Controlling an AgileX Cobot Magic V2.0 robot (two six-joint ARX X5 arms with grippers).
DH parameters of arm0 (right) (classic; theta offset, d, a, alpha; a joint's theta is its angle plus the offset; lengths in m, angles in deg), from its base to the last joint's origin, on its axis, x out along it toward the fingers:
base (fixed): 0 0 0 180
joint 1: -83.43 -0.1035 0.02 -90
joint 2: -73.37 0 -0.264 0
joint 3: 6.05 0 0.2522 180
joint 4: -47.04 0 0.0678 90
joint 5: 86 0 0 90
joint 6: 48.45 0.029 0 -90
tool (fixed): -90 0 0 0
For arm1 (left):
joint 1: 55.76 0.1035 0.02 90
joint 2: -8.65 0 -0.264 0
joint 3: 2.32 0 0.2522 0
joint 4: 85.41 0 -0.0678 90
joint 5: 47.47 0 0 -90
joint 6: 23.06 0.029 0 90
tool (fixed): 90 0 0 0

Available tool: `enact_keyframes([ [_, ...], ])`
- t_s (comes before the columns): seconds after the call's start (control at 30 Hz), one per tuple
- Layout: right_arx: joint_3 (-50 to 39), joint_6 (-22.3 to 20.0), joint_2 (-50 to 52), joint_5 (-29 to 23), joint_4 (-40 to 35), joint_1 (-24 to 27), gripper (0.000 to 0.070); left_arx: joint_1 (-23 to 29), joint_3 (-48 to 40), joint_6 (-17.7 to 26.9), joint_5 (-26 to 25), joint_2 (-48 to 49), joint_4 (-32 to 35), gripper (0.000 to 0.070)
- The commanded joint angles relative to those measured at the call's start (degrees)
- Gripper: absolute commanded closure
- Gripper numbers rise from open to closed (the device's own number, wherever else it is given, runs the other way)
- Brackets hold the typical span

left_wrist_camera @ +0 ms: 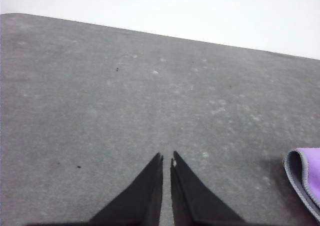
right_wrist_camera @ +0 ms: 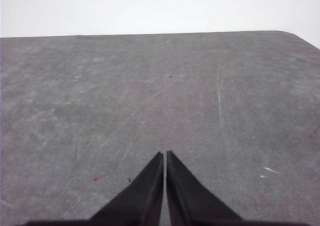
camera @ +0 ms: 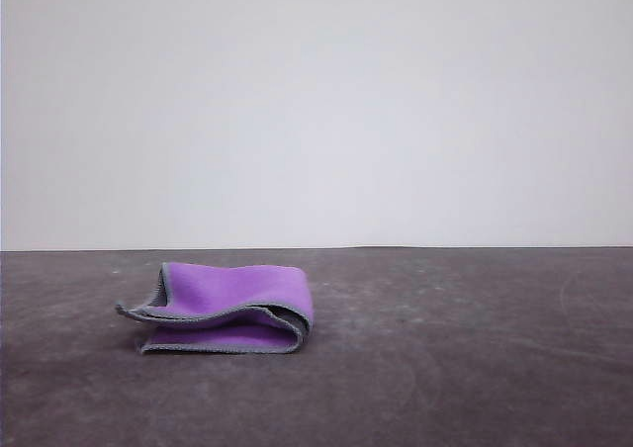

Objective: Fold clothes

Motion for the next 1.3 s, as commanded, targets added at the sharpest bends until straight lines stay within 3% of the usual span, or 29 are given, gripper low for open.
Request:
enact_keyframes([
  [0.0,-0.28,0.13,0.04,-0.17,-0.72,0.00,0.0694,0.11,-1.09,0.52,0.30,0.07,-0.39,0.0684],
  [1.27,-0.27,0.13,0.04,-0.17,-0.72,0.04,0.0694,0.11,-1.09,0.52,0.30,0.07,-0.39,0.0684],
])
